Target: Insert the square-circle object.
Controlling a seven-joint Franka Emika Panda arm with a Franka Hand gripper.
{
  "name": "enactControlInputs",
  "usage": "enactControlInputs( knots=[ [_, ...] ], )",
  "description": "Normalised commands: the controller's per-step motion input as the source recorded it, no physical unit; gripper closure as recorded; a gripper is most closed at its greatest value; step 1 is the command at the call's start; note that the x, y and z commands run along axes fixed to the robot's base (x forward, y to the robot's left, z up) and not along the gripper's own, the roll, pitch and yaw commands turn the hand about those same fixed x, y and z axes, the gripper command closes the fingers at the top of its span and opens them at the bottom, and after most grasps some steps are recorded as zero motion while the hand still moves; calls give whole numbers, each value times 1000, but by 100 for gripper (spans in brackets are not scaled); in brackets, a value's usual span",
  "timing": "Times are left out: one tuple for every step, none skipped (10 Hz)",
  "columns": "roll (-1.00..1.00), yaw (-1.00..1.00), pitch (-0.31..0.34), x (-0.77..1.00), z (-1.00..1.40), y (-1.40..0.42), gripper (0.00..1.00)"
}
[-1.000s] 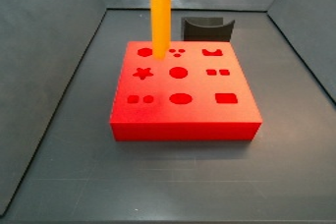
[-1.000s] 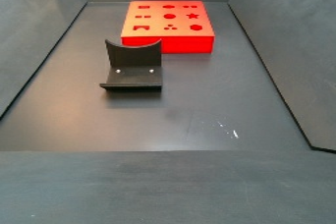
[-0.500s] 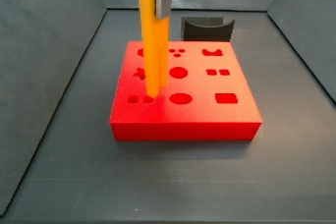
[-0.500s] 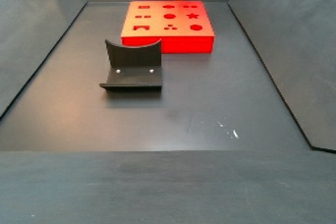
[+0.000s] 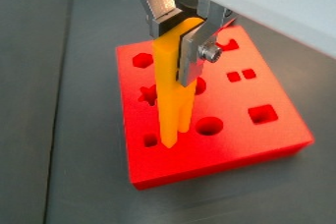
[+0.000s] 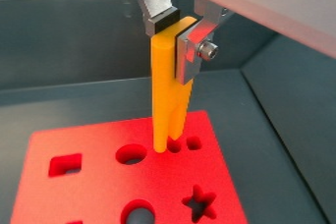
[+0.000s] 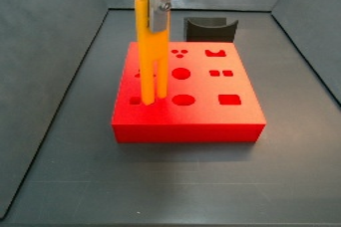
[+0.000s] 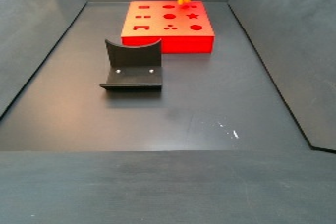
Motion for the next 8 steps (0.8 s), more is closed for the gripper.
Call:
enactControlInputs(
  knots=[
    [0, -980, 156, -31, -69, 0, 100],
    [0, -986, 137, -11, 0, 0, 100],
    [0, -977, 116, 0, 166, 0, 100],
    [-56, -869, 71, -14, 297, 0, 100],
    [-104, -806, 1, -106, 154, 0, 100],
    [-111, -751, 0, -126, 80, 40, 100],
    [-129, -611, -47, -111, 0, 191, 100],
    [-39, -703, -17, 0, 0, 231, 100]
  ],
)
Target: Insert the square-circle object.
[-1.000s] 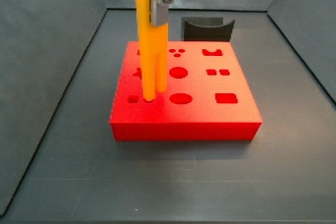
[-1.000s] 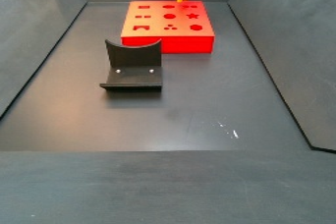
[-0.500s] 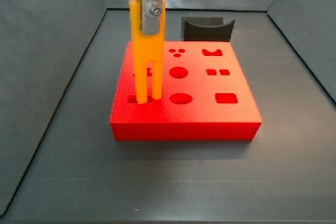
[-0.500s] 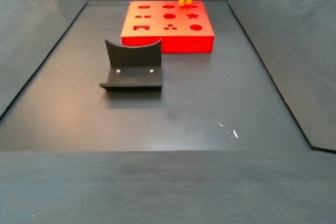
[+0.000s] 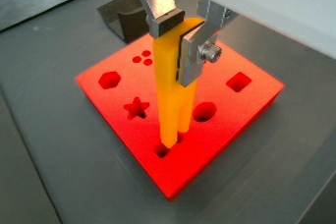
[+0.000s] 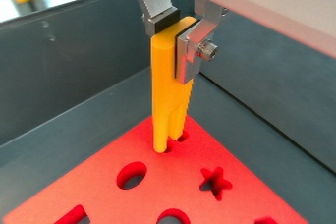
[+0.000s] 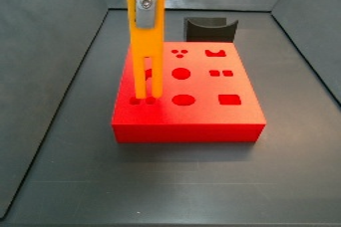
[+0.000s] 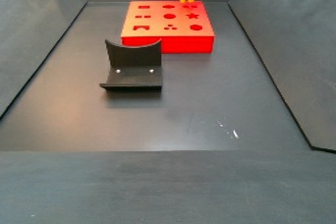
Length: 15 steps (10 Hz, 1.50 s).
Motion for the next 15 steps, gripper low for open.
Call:
enactControlInputs(
  knots=[
    [-23, -746, 0, -26, -3, 209, 100],
    [-79, -389, -34, -146, 0, 74, 100],
    [-120, 0, -41, -83, -37, 0, 100],
    [-193, -100, -51, -69, -54, -17, 100],
    [-144, 23, -33, -26, -23, -111, 100],
    [-129, 89, -27, -3, -91, -117, 100],
    [-81, 29, -39, -66, -117, -43, 100],
    [-73, 3, -51, -37, -137, 0, 100],
    [-81, 49, -60, -31, -177, 0, 100],
    [-86, 71, -61, -60, -149, 0, 100],
    [-77, 83, -60, -14, -151, -20, 100],
    [-67, 74, -40, 0, -166, -17, 100],
    [-24, 83, -26, 0, -174, 0, 100],
    [-19, 9, -14, 0, -189, 0, 100],
    [-6, 0, -11, 0, -209, -6, 100]
  ],
)
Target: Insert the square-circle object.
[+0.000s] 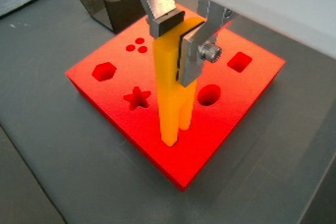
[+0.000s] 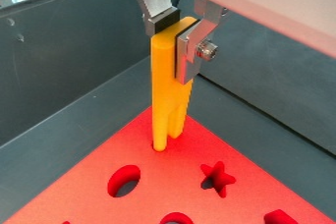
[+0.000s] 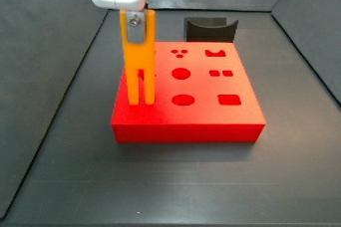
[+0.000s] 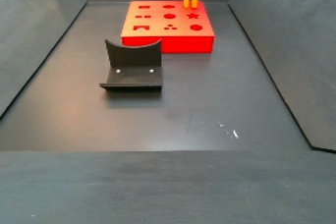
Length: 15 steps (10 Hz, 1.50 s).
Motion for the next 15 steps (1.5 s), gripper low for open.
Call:
enactControlInputs(
  knots=[
    [121, 0, -6, 0, -291, -149, 100],
    [129, 0, -23, 0, -306, -166, 100],
    [9, 0, -66, 0, -374, -106, 100],
    [0, 0, -121, 46, -469, -71, 100],
    [0, 0, -107, 154, -497, -74, 100],
    [0, 0, -109, 91, -509, -40, 100],
    [10, 0, -89, 89, -460, -94, 100],
    [229, 37, -39, 131, -423, -349, 100],
    [274, 51, -123, 26, -669, -360, 100],
    [144, 46, -164, 0, -706, -197, 100],
    [124, 51, -140, 0, -603, -177, 100],
    [0, 0, -60, 57, -540, -109, 100],
    [-1, -23, 0, 271, -746, 0, 100],
    [0, -69, 0, 414, -760, 0, 100],
    [0, -109, 27, 460, -626, 43, 100]
  ],
)
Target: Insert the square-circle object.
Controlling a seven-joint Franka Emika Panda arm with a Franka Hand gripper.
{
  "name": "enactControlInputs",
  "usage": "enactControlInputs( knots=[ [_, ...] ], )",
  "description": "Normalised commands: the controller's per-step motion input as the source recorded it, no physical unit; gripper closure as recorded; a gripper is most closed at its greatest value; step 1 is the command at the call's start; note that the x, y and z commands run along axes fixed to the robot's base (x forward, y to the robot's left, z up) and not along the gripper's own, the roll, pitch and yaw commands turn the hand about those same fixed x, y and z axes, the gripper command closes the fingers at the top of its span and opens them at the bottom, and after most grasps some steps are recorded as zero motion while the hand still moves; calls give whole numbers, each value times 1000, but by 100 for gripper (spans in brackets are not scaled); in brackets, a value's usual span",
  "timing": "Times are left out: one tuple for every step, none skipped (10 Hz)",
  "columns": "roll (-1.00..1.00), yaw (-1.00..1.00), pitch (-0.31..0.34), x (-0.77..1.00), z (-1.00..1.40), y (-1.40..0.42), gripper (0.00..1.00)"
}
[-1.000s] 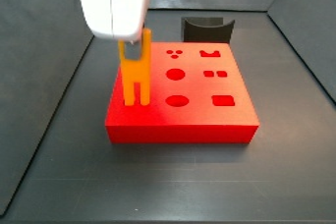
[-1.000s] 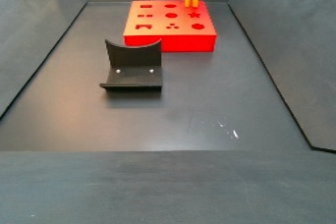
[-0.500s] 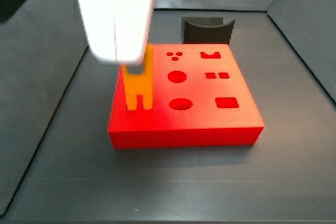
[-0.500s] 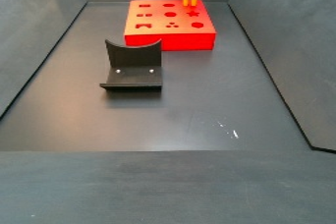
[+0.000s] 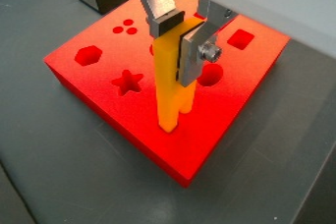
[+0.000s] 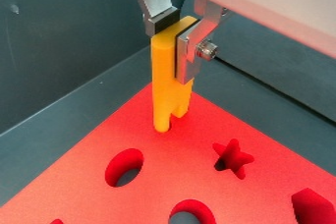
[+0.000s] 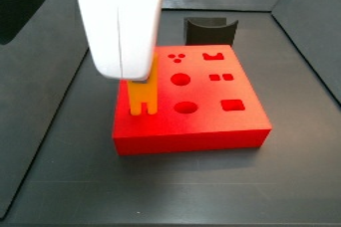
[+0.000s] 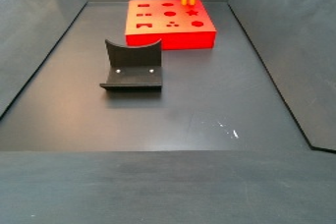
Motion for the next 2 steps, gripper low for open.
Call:
enactControlInputs(
  knots=[
    [26, 0, 33, 86, -234, 0, 100],
    [0, 0, 0, 0, 0, 0, 100]
  ],
)
